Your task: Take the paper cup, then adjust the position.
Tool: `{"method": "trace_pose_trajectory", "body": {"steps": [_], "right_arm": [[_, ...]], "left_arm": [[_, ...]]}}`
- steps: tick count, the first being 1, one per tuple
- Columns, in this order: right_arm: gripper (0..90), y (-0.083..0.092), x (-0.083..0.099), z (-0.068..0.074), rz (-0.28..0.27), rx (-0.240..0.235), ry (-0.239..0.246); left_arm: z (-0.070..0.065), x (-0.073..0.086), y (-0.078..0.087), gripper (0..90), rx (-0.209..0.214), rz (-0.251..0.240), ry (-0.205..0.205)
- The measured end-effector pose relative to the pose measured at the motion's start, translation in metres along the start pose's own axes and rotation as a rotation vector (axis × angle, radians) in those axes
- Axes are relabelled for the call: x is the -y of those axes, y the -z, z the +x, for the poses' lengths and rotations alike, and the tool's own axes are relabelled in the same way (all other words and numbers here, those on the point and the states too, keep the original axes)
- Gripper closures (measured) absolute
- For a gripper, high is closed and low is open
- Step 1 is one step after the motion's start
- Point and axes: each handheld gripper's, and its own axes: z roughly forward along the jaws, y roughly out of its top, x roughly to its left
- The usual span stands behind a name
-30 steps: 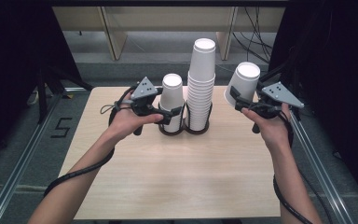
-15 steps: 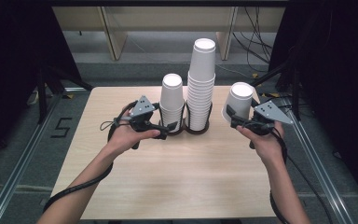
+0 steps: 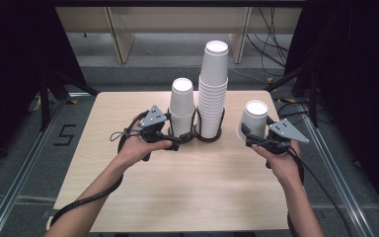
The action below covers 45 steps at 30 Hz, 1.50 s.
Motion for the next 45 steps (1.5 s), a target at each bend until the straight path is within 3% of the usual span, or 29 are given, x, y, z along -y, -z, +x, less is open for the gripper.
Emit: {"method": "trace_pose_trajectory", "body": {"steps": [7,10,11,16,17,19,21,22,23,25,26,29,37,38,39,41,43,44,45], "right_arm": [[19.6,0.001,0.006,0.004,0.027,-0.007,0.062],[19.6,0.000,0.012,0.008,0.063,-0.014,0.115],[19.6,-0.001,0.014,0.007,0.058,-0.007,0.153],[19.6,-0.003,0.019,0.011,0.074,-0.010,0.198],[19.6,-0.004,0.023,0.013,0.091,-0.006,0.244],[19.6,-0.005,0.027,0.017,0.106,-0.009,0.291],[19.6,-0.005,0.029,0.019,0.110,-0.008,0.309],[19.6,-0.006,0.032,0.025,0.122,-0.016,0.373],[19.6,-0.007,0.033,0.027,0.135,-0.019,0.397],[19.6,-0.009,0.035,0.033,0.148,-0.019,0.492],[19.6,-0.009,0.035,0.033,0.148,-0.019,0.492],[19.5,-0.011,0.038,0.045,0.166,-0.007,0.644],[19.3,-0.015,0.049,0.059,0.202,0.010,0.983],[19.3,-0.015,0.049,0.059,0.202,0.010,0.983],[19.3,-0.016,0.054,0.063,0.217,0.005,1.042],[19.3,-0.016,0.057,0.065,0.201,0.016,1.108],[19.3,-0.017,0.058,0.067,0.204,0.012,1.125],[19.3,-0.018,0.058,0.069,0.209,0.012,1.254],[19.3,-0.018,0.058,0.069,0.209,0.012,1.254]], "left_arm": [[-0.007,0.004,-0.001,5.5,0.019,0.003,0.008],[-0.007,0.007,-0.005,5.5,0.029,0.012,0.001],[-0.007,0.008,-0.005,5.5,0.029,0.014,0.001],[-0.008,0.011,-0.009,5.6,0.035,0.017,0.008],[-0.009,0.013,-0.012,5.5,0.040,0.024,0.007],[-0.010,0.015,-0.014,5.6,0.043,0.030,0.006],[-0.013,0.017,-0.016,5.6,0.051,0.039,0.003],[-0.015,0.019,-0.018,5.6,0.066,0.041,-0.001],[-0.017,0.019,-0.019,5.5,0.067,0.053,-0.005],[-0.019,0.021,-0.020,5.5,0.074,0.054,-0.003],[-0.019,0.021,-0.020,5.5,0.074,0.054,-0.003],[-0.023,0.024,-0.022,3.4,0.090,0.074,-0.005],[-0.030,0.026,-0.027,1.6,0.109,0.093,-0.013],[-0.030,0.026,-0.027,1.6,0.109,0.093,-0.013],[-0.031,0.026,-0.029,1.6,0.113,0.093,-0.011],[-0.034,0.026,-0.032,1.7,0.131,0.099,0.002],[-0.035,0.026,-0.035,1.7,0.139,0.102,0.004],[-0.038,0.026,-0.039,1.7,0.152,0.110,0.010],[-0.038,0.026,-0.039,1.7,0.152,0.110,0.010]]}}
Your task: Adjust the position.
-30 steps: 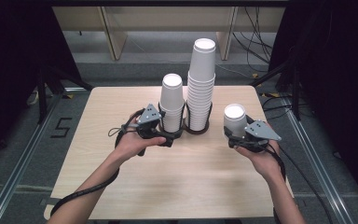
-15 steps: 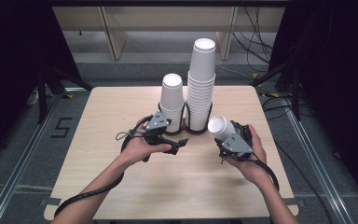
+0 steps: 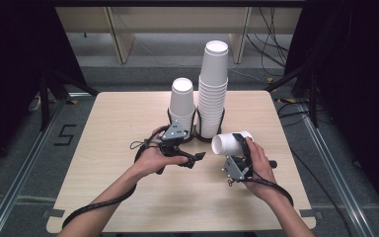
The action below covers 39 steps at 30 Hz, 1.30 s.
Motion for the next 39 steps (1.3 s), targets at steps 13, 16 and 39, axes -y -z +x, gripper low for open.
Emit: {"method": "trace_pose_trajectory", "body": {"steps": [13,16,39], "right_arm": [[19.4,0.000,-0.013,0.017,-0.015,0.043,0.365],[19.4,0.000,-0.011,0.024,-0.003,0.038,0.341],[19.4,0.001,-0.024,0.030,-0.022,0.058,0.500]], "left_arm": [[0.000,-0.001,-0.016,2.7,0.056,0.049,0.029],[0.000,0.000,-0.018,2.7,0.065,0.054,0.031],[-0.016,-0.006,-0.054,2.6,0.103,0.165,-0.025]]}}
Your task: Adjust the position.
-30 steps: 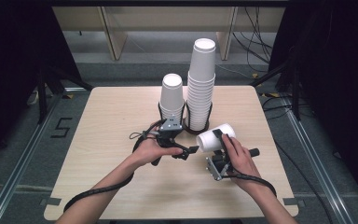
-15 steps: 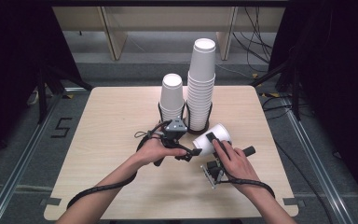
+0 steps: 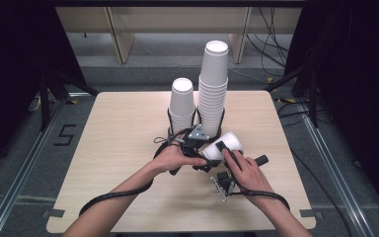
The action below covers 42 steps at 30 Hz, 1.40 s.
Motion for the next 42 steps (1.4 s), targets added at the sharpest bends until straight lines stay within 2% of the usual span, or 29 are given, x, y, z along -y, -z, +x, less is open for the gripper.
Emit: {"method": "trace_pose_trajectory", "body": {"steps": [1,7,9,13,19,20,28,30,31,33,34,37,38,42], "right_arm": [[19.4,0.000,0.000,0.001,-0.010,0.011,-0.004],[19.4,0.000,0.000,0.001,-0.011,0.011,-0.010],[19.4,0.001,-0.001,0.001,-0.012,0.014,-0.017],[19.4,0.001,-0.003,0.000,-0.009,0.006,-0.008],[19.5,0.003,-0.004,-0.002,0.000,0.002,0.001],[19.4,0.002,-0.004,-0.002,-0.015,0.009,0.003],[18.2,0.000,-0.004,-0.001,-0.030,0.017,0.002],[17.9,0.000,-0.005,0.000,-0.027,0.021,-0.013],[17.2,0.000,-0.005,-0.002,-0.021,0.005,0.003],[16.6,0.000,-0.005,-0.001,-0.031,0.014,0.005],[16.3,0.000,-0.005,-0.003,-0.017,0.000,0.013],[15.3,0.000,-0.005,-0.004,-0.017,0.002,0.011],[14.2,0.000,-0.005,-0.003,-0.023,0.007,-0.001],[5.8,-0.001,-0.005,-0.004,-0.018,-0.004,0.015]], "left_arm": [[0.000,0.000,-0.003,3.0,0.009,0.002,-0.002],[-0.001,0.000,-0.009,4.8,0.005,0.029,-0.023],[-0.002,0.000,-0.010,5.8,0.004,0.027,-0.019],[-0.002,0.000,-0.013,7.8,0.003,0.034,-0.027],[-0.003,0.000,-0.015,14.5,0.005,0.032,-0.044],[-0.003,0.000,-0.015,14.9,-0.005,0.037,-0.050],[-0.002,0.003,-0.015,17.6,-0.003,0.022,-0.047],[-0.002,0.003,-0.015,18.1,-0.004,0.023,-0.045],[-0.002,0.003,-0.015,18.3,-0.004,0.029,-0.048],[-0.002,0.002,-0.014,18.8,-0.012,0.026,-0.057],[-0.002,0.002,-0.014,19.0,-0.013,0.025,-0.061],[-0.002,0.002,-0.013,19.3,-0.019,0.026,-0.068],[-0.002,0.002,-0.014,19.4,-0.022,0.027,-0.073],[-0.002,0.002,-0.014,19.6,-0.023,0.028,-0.076]]}}
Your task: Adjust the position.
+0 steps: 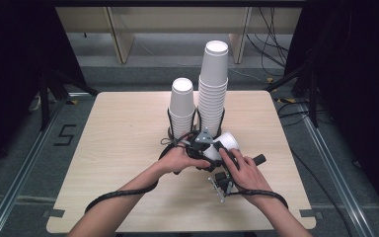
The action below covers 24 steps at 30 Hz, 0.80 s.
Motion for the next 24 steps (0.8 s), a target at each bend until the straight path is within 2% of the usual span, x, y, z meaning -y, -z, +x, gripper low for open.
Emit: {"method": "trace_pose_trajectory", "body": {"steps": [3,6,8,12,13,14,16,18,19,20,24], "right_arm": [[3.0,0.000,0.000,0.001,0.001,-0.009,-0.006],[1.4,0.002,0.002,0.001,-0.010,0.004,-0.002],[1.2,0.004,0.002,0.001,-0.009,0.005,-0.020],[0.9,0.012,0.006,0.001,-0.013,0.038,-0.057],[0.9,0.014,0.008,-0.001,-0.009,0.038,-0.044],[1.0,0.015,0.008,-0.004,-0.034,0.070,-0.032],[1.0,0.017,0.010,-0.005,-0.026,0.071,-0.050],[0.9,0.024,0.014,-0.003,0.001,0.085,-0.167],[0.8,0.026,0.016,-0.003,0.008,0.100,-0.196],[0.8,0.027,0.018,-0.005,0.011,0.106,-0.190],[0.8,0.029,0.026,-0.006,0.027,0.130,-0.225]], "left_arm": [[0.000,0.000,0.000,19.7,-0.006,-0.002,0.001],[0.002,0.002,0.000,19.6,-0.014,-0.011,0.002],[0.002,0.002,0.000,19.6,-0.016,-0.013,0.002],[0.005,0.004,0.001,19.6,-0.028,-0.036,0.013],[0.005,0.005,0.002,19.6,-0.034,-0.036,0.011],[0.006,0.007,0.002,19.6,-0.044,-0.050,0.018],[0.006,0.007,0.003,19.6,-0.048,-0.056,0.020],[0.008,0.011,0.004,19.6,-0.056,-0.069,0.026],[0.009,0.013,0.004,19.6,-0.062,-0.076,0.026],[0.009,0.014,0.005,19.6,-0.065,-0.081,0.033],[0.010,0.017,0.006,19.7,-0.080,-0.099,0.042]]}}
